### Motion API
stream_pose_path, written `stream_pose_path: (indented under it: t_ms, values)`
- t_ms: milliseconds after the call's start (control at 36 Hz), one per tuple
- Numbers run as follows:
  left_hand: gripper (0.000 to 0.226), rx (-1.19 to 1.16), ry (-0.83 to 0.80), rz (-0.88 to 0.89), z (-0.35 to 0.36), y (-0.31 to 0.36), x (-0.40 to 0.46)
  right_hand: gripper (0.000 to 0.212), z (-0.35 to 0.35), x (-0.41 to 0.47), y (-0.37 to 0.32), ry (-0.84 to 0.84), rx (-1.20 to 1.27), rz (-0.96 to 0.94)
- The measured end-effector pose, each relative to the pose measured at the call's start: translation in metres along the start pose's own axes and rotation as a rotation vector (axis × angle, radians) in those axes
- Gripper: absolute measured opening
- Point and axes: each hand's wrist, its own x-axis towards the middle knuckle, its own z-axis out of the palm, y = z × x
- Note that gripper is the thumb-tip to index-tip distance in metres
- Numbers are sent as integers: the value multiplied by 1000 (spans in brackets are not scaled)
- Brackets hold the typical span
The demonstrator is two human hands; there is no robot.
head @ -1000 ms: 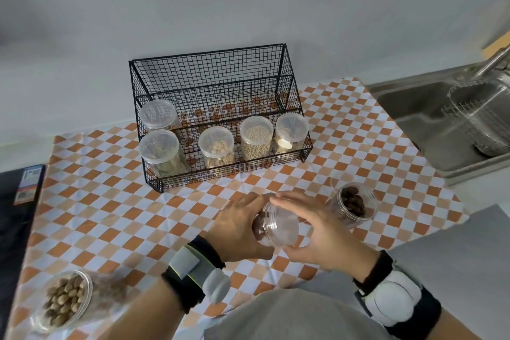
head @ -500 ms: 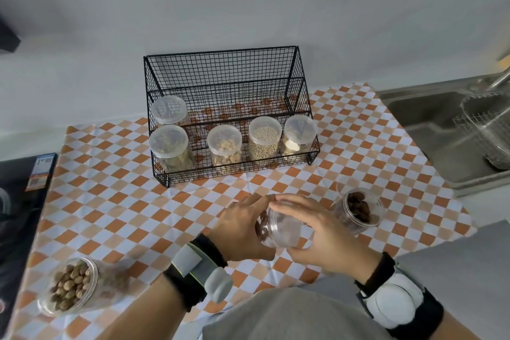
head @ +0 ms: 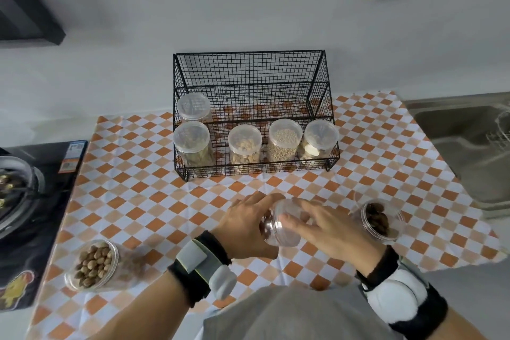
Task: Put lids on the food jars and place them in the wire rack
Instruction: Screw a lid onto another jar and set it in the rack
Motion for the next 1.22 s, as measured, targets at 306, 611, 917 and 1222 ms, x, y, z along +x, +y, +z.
stream_pose_path:
  t_ms: [306,611,917,1222]
  values:
    - [101,32,-22,-63,-9,1,-6,88,0,10,-4,9,22,-8]
    - [97,8,-60,-108,-13,3,-5,87,-2,7,7,45,70,-361]
    - [86,-302,-434,-267,-39,5,-1,87,-7,1,7,-34,51,-536]
    - [100,-291,-350,-242,-38,21,-1,94,-37,-4,-6,-195,-66,-219]
